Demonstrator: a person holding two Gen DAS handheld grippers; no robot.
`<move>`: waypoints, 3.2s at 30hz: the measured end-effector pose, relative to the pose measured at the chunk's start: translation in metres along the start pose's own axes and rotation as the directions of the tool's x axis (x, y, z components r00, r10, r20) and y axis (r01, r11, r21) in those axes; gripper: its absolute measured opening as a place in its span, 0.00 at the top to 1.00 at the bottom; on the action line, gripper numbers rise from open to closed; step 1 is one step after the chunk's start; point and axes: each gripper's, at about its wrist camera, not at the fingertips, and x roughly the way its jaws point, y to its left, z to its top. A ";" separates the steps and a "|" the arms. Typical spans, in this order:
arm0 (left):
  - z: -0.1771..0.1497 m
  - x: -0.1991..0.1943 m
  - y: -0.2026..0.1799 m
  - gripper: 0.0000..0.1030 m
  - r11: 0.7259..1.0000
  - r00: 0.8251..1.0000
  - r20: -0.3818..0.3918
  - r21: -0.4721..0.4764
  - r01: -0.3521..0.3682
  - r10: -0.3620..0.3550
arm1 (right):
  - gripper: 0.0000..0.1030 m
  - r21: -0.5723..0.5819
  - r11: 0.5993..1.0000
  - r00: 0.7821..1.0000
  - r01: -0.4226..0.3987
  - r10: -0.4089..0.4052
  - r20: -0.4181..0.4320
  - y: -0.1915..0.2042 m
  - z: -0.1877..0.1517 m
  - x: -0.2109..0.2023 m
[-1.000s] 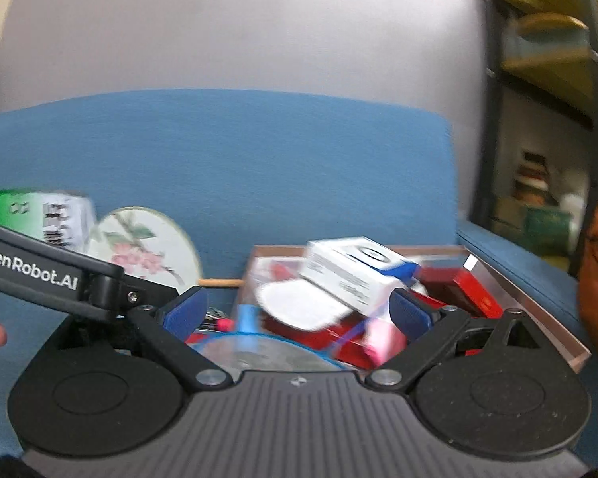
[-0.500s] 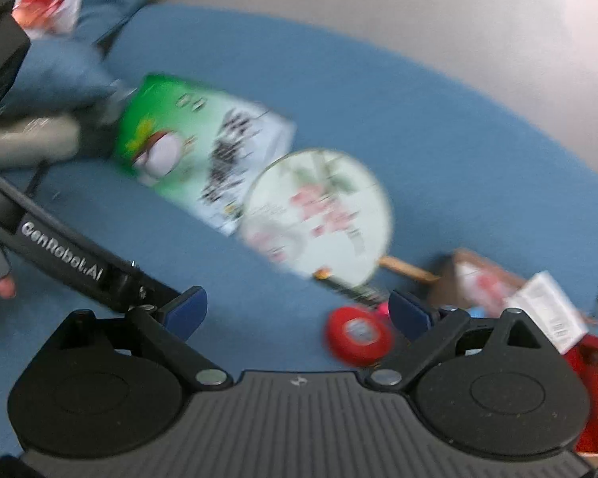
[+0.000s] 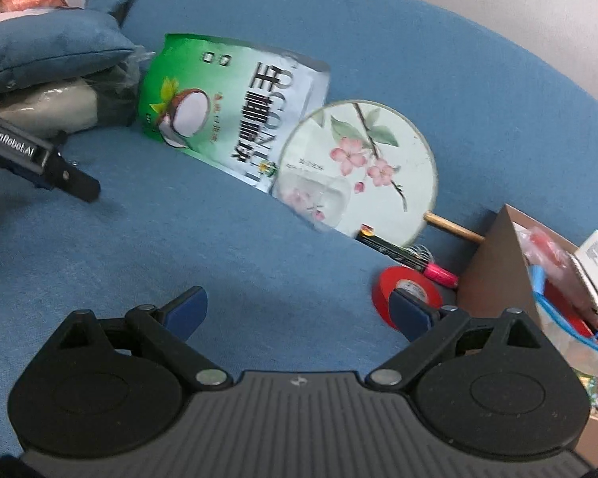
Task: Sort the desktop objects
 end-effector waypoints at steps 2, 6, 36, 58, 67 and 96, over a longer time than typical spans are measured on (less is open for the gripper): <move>-0.001 -0.005 0.011 0.09 0.999 0.999 0.020 -0.018 -0.029 0.029 | 0.08 -0.012 0.999 1.000 -0.031 0.031 0.003 0.008 -0.001 0.002; -0.001 -0.009 0.030 0.14 0.995 0.994 0.060 -0.050 -0.088 0.091 | 0.10 -0.147 0.977 0.988 -0.152 0.149 -0.027 0.052 -0.003 0.016; 0.001 0.002 0.105 0.86 0.933 0.982 0.063 -0.327 -0.150 0.180 | 0.42 -0.177 0.851 0.867 -0.494 0.498 -0.023 0.193 0.114 0.151; -0.026 0.012 0.012 0.84 0.982 0.983 -0.040 0.042 0.182 -0.180 | 0.60 0.015 0.946 0.943 -0.324 0.324 -0.075 0.058 0.000 0.027; -0.020 0.011 0.011 0.81 0.964 0.967 -0.089 0.092 0.248 -0.240 | 0.57 0.004 0.950 0.950 -0.312 0.312 0.016 0.066 0.052 0.046; -0.016 0.014 0.022 0.85 0.953 0.946 -0.128 0.025 0.302 -0.297 | 1.00 -0.103 0.890 0.894 -0.445 0.435 -0.107 0.116 0.074 0.118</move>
